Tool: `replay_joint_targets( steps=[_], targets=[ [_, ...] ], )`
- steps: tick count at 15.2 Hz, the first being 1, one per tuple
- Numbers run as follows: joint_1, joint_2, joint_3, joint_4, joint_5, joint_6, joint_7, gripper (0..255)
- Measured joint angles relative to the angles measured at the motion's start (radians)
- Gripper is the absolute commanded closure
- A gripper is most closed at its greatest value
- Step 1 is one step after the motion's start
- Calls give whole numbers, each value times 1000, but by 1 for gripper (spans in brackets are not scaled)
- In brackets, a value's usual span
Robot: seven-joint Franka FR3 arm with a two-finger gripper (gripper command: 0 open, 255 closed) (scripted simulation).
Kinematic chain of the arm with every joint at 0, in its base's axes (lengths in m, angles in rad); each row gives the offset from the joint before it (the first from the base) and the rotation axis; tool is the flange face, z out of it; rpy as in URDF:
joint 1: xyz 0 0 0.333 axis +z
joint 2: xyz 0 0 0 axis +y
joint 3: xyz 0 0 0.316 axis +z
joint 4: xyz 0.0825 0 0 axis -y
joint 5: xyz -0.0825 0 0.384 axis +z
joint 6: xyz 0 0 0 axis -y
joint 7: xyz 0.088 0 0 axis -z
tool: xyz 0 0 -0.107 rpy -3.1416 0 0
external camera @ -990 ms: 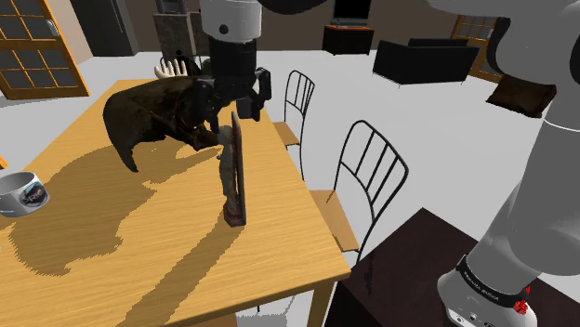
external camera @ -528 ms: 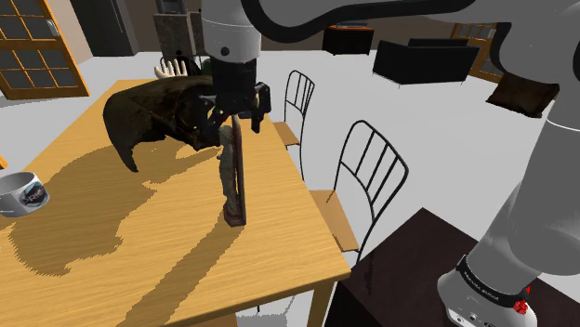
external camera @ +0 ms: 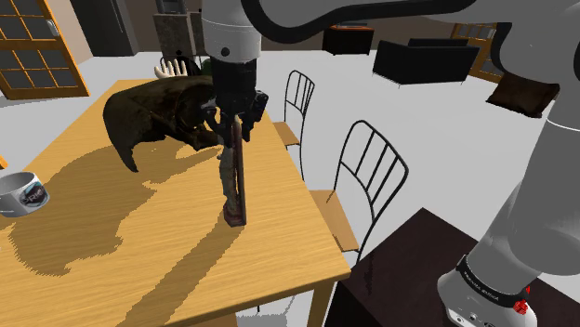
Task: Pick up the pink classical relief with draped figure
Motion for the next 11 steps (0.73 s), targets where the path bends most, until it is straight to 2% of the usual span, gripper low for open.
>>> replay_joint_targets(
  steps=[4,11],
  targets=[
    [3,2,1,18,-1,-18,0,255],
    [25,33,4,143,-20,-118,2,255]
  ],
)
